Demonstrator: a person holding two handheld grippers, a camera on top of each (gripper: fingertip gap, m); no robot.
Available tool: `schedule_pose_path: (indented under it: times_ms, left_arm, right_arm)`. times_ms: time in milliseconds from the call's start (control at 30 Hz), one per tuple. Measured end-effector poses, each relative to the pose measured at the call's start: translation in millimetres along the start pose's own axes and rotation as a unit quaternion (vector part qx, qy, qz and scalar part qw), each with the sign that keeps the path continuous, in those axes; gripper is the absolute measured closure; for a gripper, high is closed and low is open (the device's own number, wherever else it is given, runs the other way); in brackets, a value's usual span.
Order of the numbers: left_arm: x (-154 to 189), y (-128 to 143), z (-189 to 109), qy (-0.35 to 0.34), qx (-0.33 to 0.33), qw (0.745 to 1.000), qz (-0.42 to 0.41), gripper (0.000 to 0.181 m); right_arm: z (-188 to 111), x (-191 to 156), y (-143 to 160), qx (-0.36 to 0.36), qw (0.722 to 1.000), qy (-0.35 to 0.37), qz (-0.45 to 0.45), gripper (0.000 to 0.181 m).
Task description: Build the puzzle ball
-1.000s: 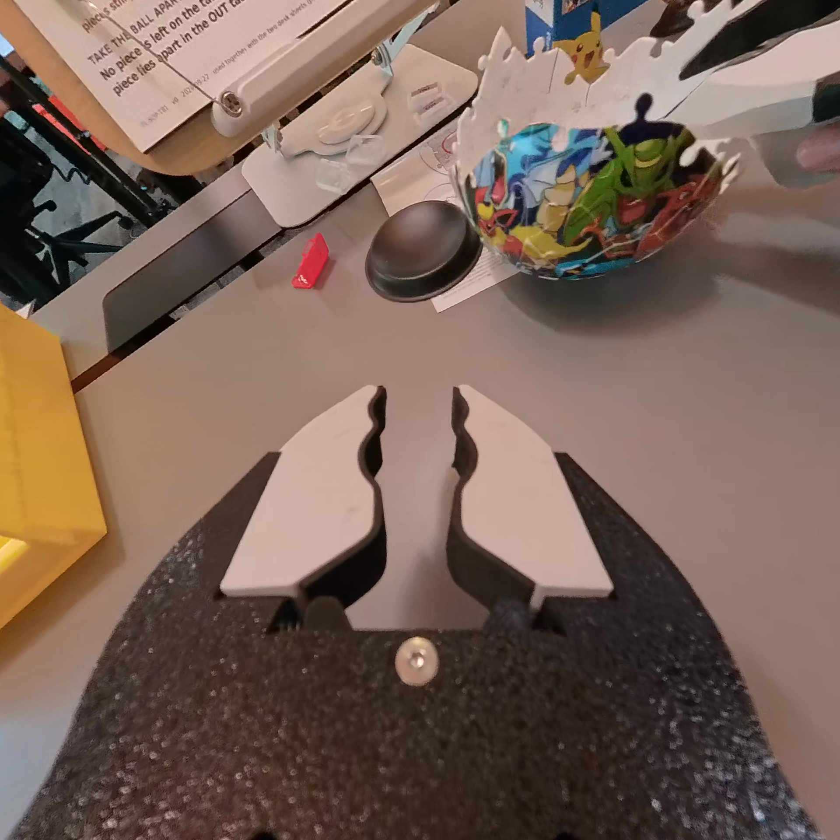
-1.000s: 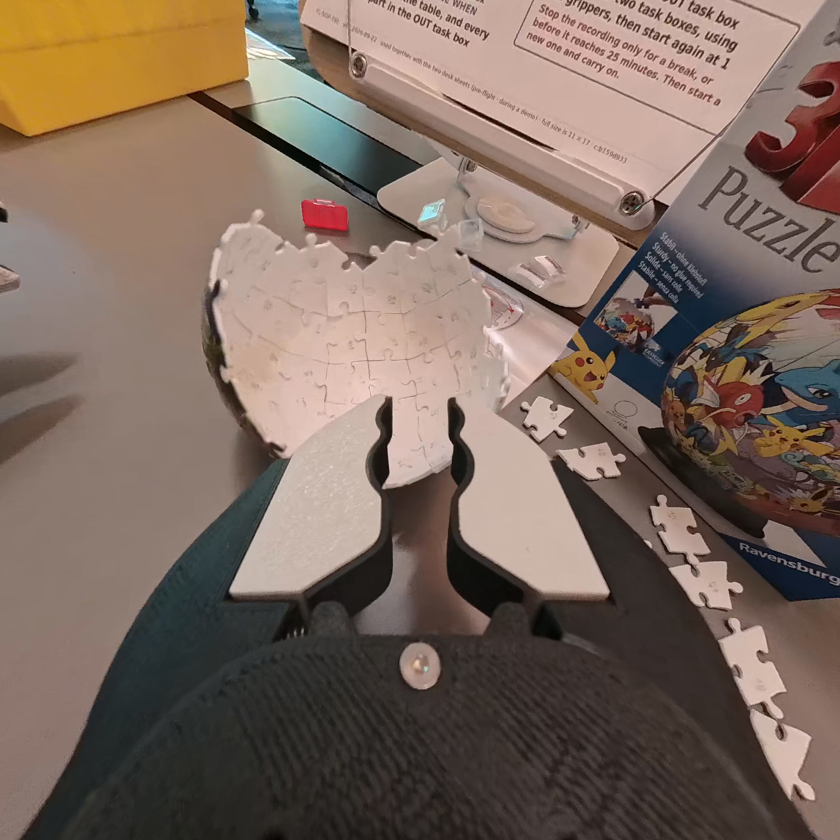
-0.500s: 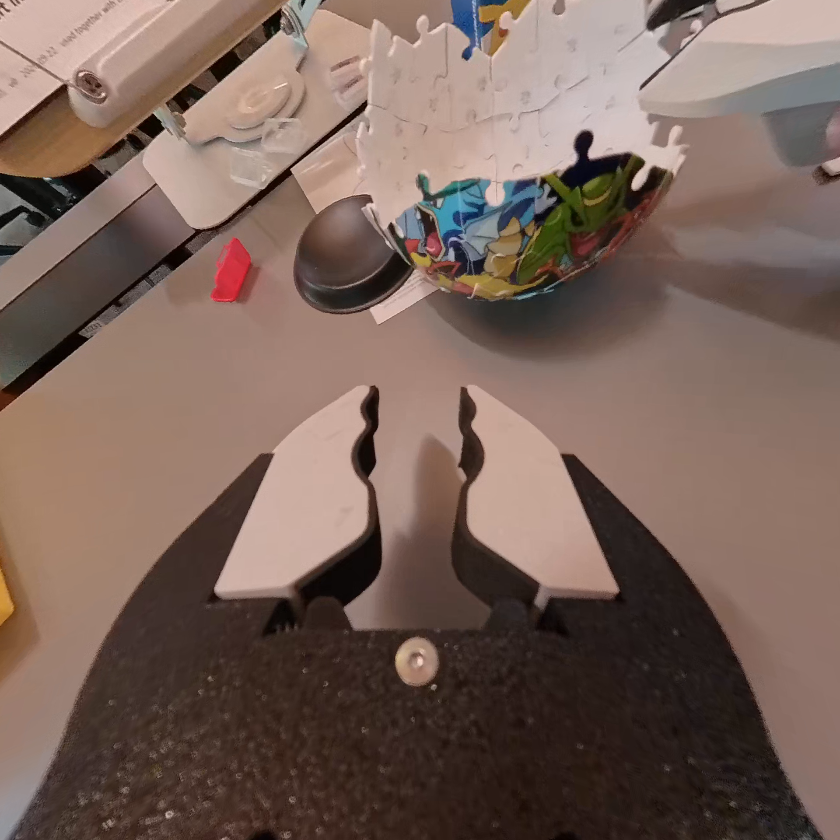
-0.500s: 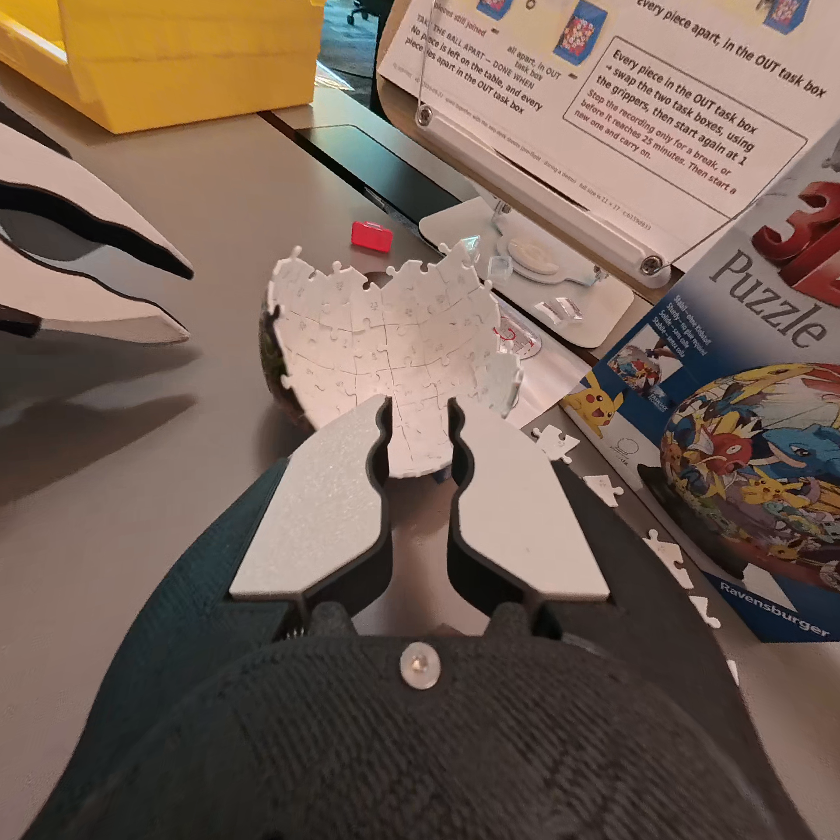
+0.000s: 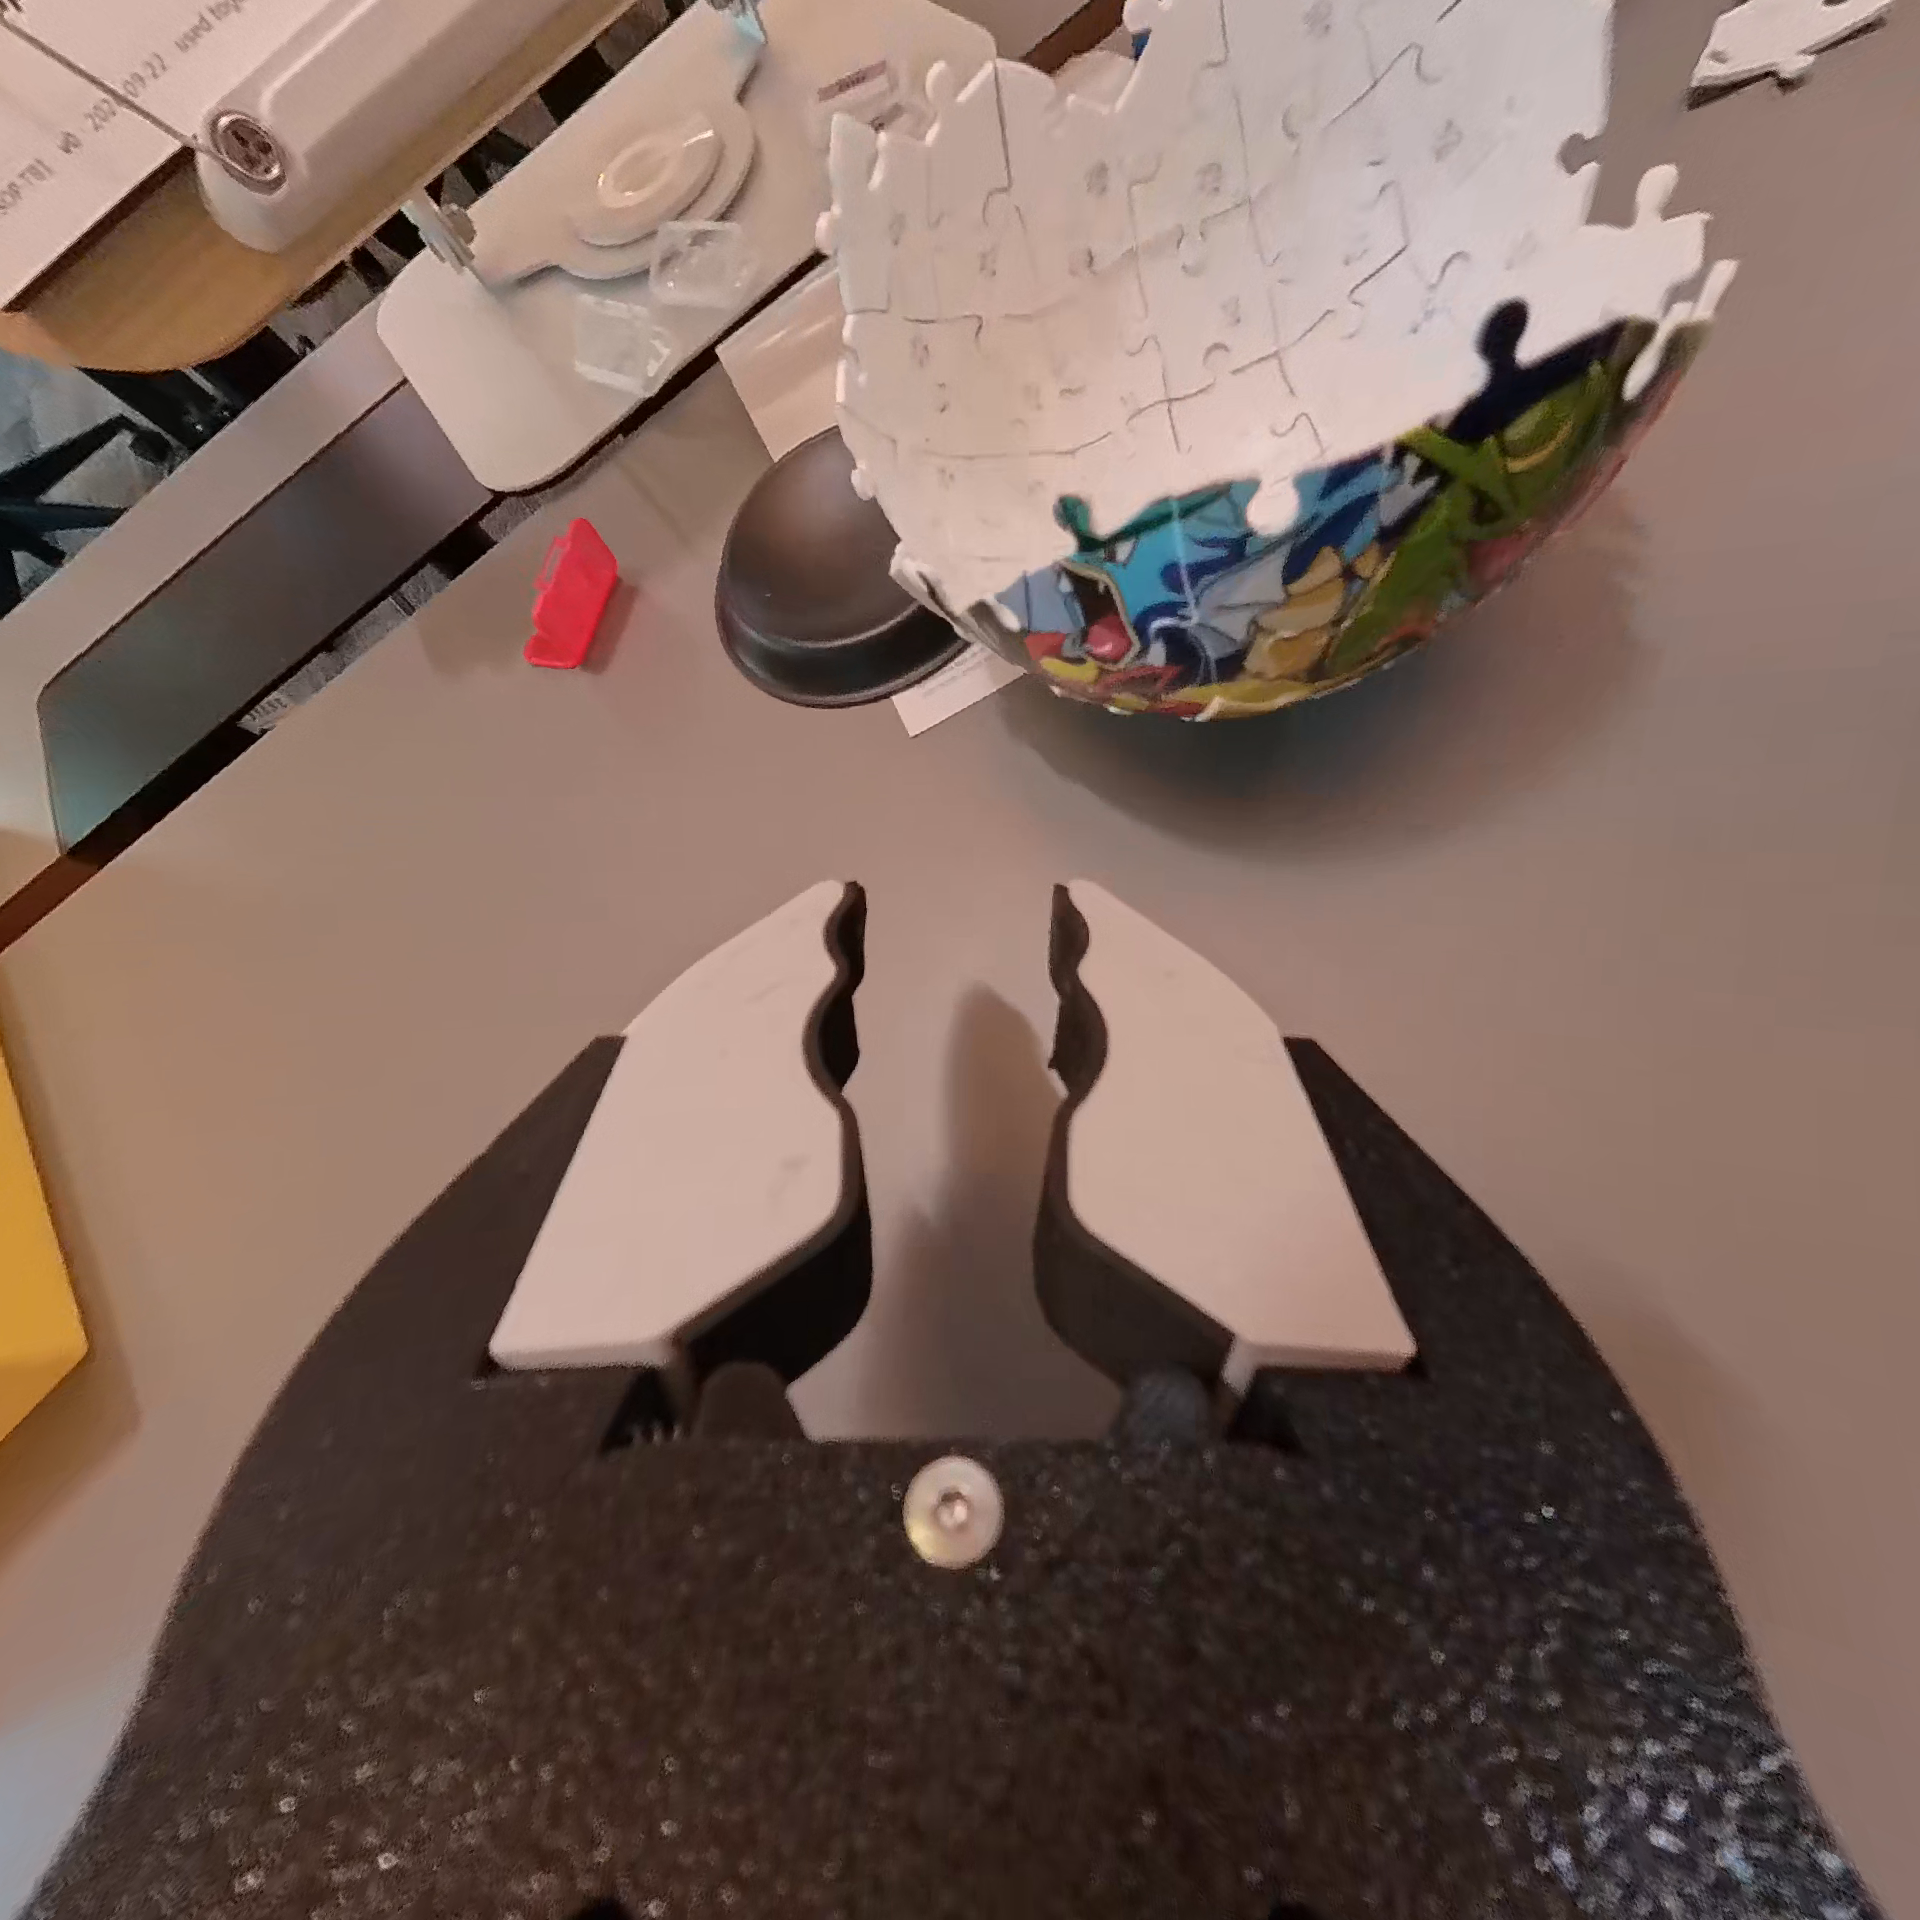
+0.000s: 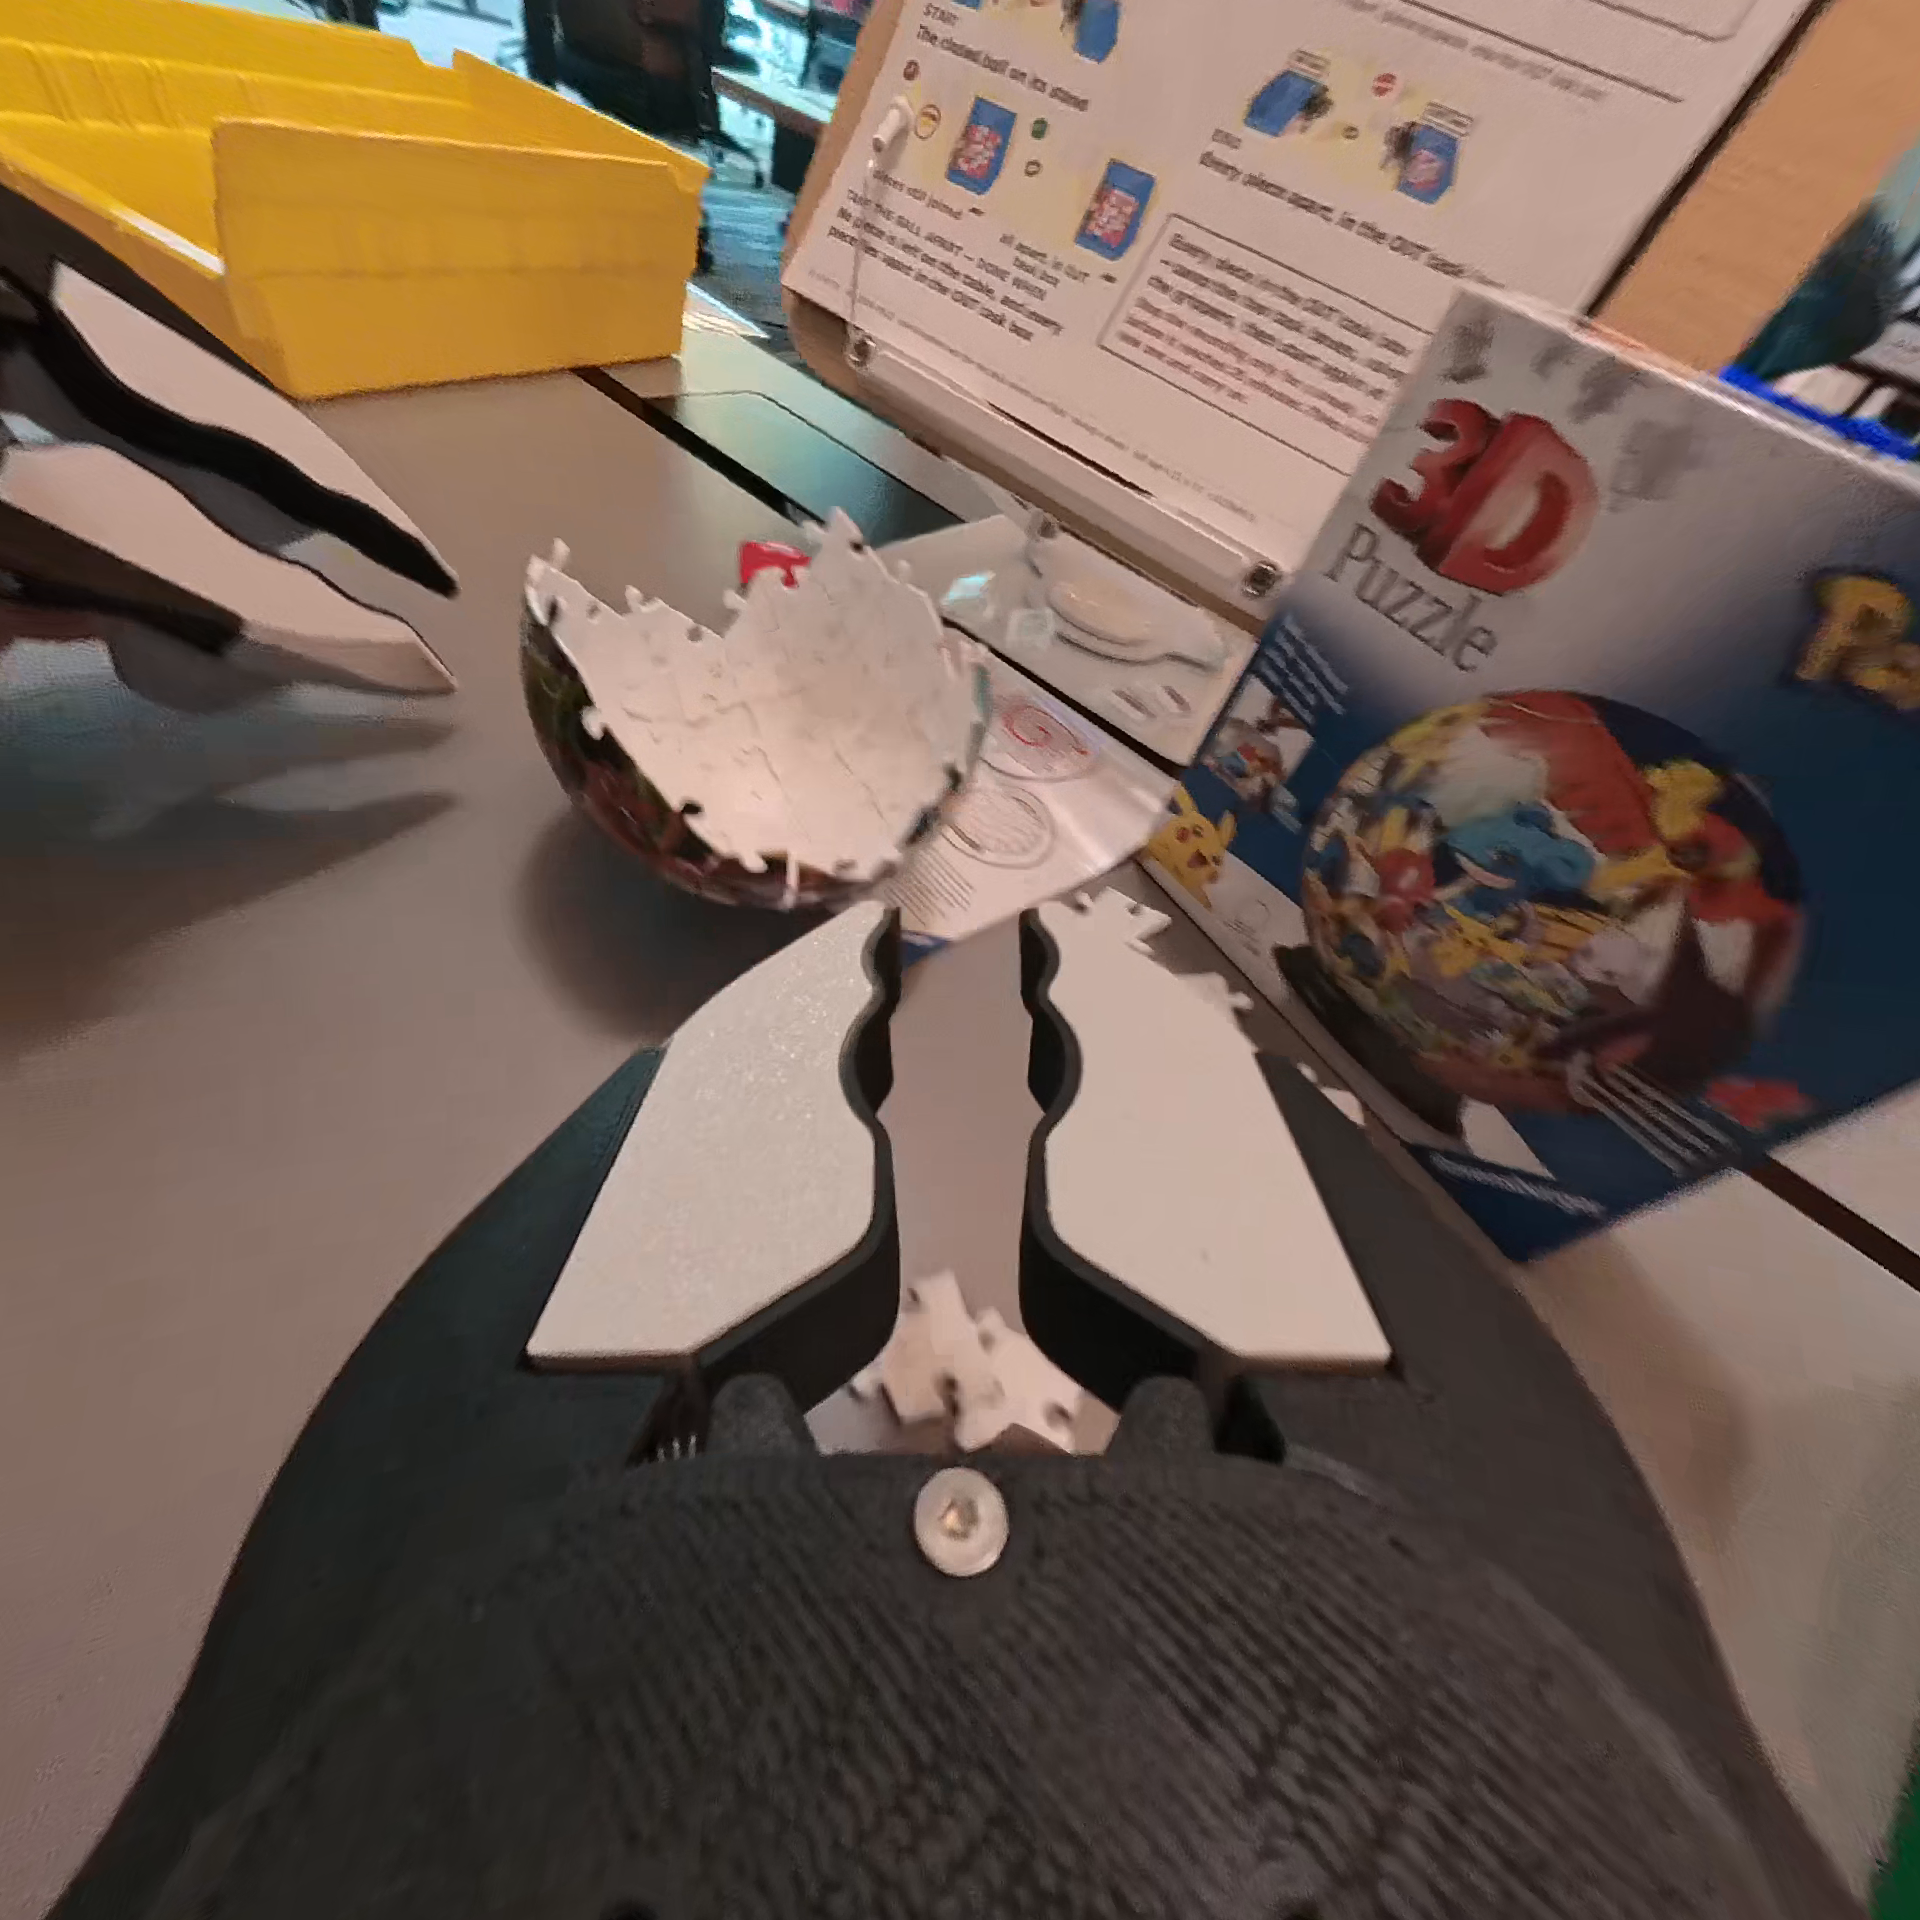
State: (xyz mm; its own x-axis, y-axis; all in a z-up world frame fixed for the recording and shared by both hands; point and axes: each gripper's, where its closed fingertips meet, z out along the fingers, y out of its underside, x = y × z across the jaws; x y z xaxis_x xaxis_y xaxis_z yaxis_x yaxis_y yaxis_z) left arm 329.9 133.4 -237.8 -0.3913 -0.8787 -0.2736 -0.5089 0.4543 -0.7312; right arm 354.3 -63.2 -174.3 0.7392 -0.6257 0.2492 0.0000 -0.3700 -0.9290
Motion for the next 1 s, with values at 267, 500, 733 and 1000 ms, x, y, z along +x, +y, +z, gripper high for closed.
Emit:
schedule_pose_path:
  times_ms: [267, 500, 733, 1000]
  left_arm:
    - [78.4, -50.6, -25.0, 0.129, 0.135, 0.982, 0.006, 0.143]
    - [181.8, -77.0, 1.7, 0.204, 0.106, 0.967, 0.111, 0.136]
    - [211.6, -91.5, 5.9, 0.194, 0.1, 0.964, 0.151, 0.137]
    - [164.8, -109.8, -2.8, 0.114, 0.089, 0.981, 0.132, 0.143]
  right_arm:
    - [-53.5, 70.9, 60.8, -0.064, 0.996, 0.041, -0.037, 0.157]
    - [-76.8, 94.4, 57.3, 0.025, 0.997, 0.07, 0.011, 0.148]
    - [-75.1, 91.6, 52.2, 0.074, 0.995, 0.071, -0.001, 0.143]
    - [-85.6, 114.4, 45.7, 0.073, 0.978, 0.175, -0.088, 0.142]
